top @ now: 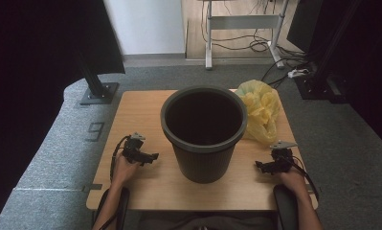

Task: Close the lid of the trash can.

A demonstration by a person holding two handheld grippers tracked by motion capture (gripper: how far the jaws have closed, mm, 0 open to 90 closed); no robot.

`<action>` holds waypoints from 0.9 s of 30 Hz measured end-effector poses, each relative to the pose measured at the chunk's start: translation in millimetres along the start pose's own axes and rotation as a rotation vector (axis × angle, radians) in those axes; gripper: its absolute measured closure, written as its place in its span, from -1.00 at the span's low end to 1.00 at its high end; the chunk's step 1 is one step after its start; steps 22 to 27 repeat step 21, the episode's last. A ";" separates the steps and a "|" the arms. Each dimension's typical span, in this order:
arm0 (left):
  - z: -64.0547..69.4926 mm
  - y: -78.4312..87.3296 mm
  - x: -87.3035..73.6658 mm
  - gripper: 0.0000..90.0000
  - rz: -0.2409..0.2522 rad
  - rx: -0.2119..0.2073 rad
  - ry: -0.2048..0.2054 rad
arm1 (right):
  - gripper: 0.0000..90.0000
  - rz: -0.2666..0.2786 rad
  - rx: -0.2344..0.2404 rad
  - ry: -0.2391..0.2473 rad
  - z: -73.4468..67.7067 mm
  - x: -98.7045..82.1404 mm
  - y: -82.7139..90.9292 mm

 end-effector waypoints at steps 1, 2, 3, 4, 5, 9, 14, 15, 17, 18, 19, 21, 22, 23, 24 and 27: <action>0.9 -2.4 -2.4 -1.00 -0.010 -0.003 -0.005 | -1.00 0.000 0.000 0.000 0.0 0.0 0.0; 2.0 -4.9 -4.7 -1.00 -0.018 -0.006 -0.007 | -1.00 0.000 0.000 0.000 0.0 0.0 0.0; 2.5 -6.7 -6.7 -1.00 -0.022 0.000 -0.018 | -1.00 0.000 0.000 0.000 0.0 0.0 0.0; 3.0 -7.4 -7.2 -1.00 -0.017 0.010 -0.029 | -1.00 0.000 0.000 0.000 0.0 0.0 0.0; 3.5 -7.5 -7.3 -1.00 -0.019 0.014 -0.035 | -1.00 0.000 0.000 0.000 0.0 0.0 0.0; 4.6 -9.0 -8.0 -1.00 -0.015 0.039 -0.051 | -1.00 0.000 0.000 0.000 0.0 0.0 0.0; 3.5 -10.6 -9.2 -1.00 0.038 0.044 -0.039 | -1.00 0.000 0.000 0.000 0.0 0.0 0.0; 3.7 -11.0 -9.3 -1.00 0.044 0.045 -0.033 | -1.00 0.000 0.000 0.000 0.0 0.0 0.0; 4.1 -11.2 -9.1 -1.00 0.045 0.050 -0.027 | -1.00 0.000 0.000 0.000 0.0 0.0 0.0; 4.1 -11.2 -9.1 -1.00 0.046 0.051 -0.027 | -1.00 0.000 0.000 0.001 0.1 -0.1 0.0; 4.2 -11.2 -9.1 -1.00 0.046 0.052 -0.025 | -1.00 0.000 0.000 0.001 0.0 -0.1 0.0; 4.3 -11.3 -8.9 -1.00 0.046 0.054 -0.023 | -1.00 0.000 0.000 0.001 0.1 -0.1 0.0; 4.3 -11.3 -8.9 -1.00 0.046 0.054 -0.023 | -1.00 0.000 0.000 0.001 0.1 -0.1 0.0; 4.3 -11.3 -8.9 -1.00 0.046 0.054 -0.023 | -1.00 0.000 0.000 0.001 0.1 -0.1 0.0; 4.3 -11.3 -8.9 -1.00 0.046 0.054 -0.023 | -1.00 0.000 0.000 0.001 0.1 -0.1 0.0; 4.3 -11.3 -8.9 -1.00 0.046 0.054 -0.023 | -1.00 0.000 0.000 0.001 0.1 -0.1 0.0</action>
Point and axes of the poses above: each handheld gripper's, and its own axes: y roughly backward along the jaws, x roughly out of its top, z roughly to its right, the point moved 7 cm from there along -y, roughly forward along the jaws, and after that the axes turned 9 degrees about x, right-handed, at the moved point
